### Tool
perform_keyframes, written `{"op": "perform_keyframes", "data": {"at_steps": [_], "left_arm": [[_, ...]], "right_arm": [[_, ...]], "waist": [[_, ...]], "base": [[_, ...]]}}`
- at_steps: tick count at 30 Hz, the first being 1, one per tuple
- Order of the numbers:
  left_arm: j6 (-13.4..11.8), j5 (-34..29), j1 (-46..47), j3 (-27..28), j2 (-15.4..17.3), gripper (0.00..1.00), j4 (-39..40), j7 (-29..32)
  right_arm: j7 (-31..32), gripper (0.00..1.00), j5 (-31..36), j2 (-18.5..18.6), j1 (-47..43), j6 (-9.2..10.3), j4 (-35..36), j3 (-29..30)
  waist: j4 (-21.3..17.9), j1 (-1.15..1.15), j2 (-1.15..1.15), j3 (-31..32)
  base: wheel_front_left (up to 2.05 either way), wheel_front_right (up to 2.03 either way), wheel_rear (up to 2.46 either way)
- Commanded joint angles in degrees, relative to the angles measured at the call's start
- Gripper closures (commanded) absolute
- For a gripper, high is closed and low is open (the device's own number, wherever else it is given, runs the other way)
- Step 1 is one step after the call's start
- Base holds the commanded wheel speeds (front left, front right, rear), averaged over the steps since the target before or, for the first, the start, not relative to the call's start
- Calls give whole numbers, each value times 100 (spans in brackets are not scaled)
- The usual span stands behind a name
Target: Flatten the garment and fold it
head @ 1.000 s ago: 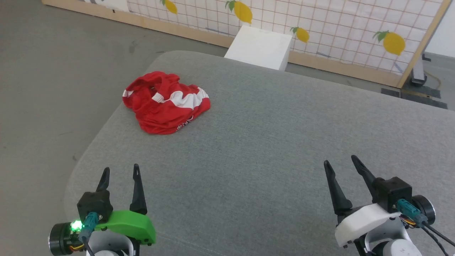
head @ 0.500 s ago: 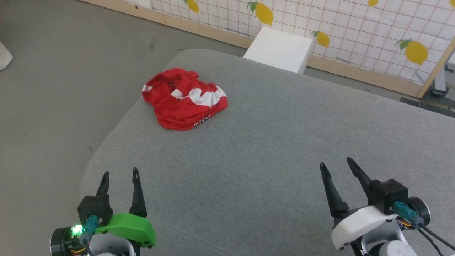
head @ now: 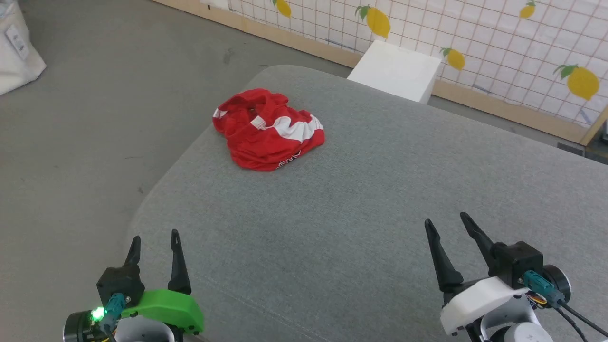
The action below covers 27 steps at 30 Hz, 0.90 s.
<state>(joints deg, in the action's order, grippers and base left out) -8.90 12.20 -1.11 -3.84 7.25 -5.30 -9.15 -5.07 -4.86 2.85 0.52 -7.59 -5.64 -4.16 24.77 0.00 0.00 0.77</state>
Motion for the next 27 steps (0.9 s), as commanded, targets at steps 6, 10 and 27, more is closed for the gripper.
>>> {"op": "perform_keyframes", "data": {"at_steps": [6, 10, 27], "left_arm": [[-123, 122, -69, -44, 65, 0, -52, -103], [-161, 201, -73, -57, 94, 0, -82, -147], [-369, 447, -94, -195, 210, 0, -155, -331]], "right_arm": [[-75, 0, -69, 2, 74, 7, -53, -30], [-101, 0, -78, 2, 74, 8, -76, -31], [-231, 0, -145, 2, 106, 9, -168, -82]], "waist": [[158, 0, 0, -2], [250, 0, 0, -7], [648, 0, 0, -67]], "base": [[0, 0, 0], [0, 0, 0], [0, 0, 0]]}}
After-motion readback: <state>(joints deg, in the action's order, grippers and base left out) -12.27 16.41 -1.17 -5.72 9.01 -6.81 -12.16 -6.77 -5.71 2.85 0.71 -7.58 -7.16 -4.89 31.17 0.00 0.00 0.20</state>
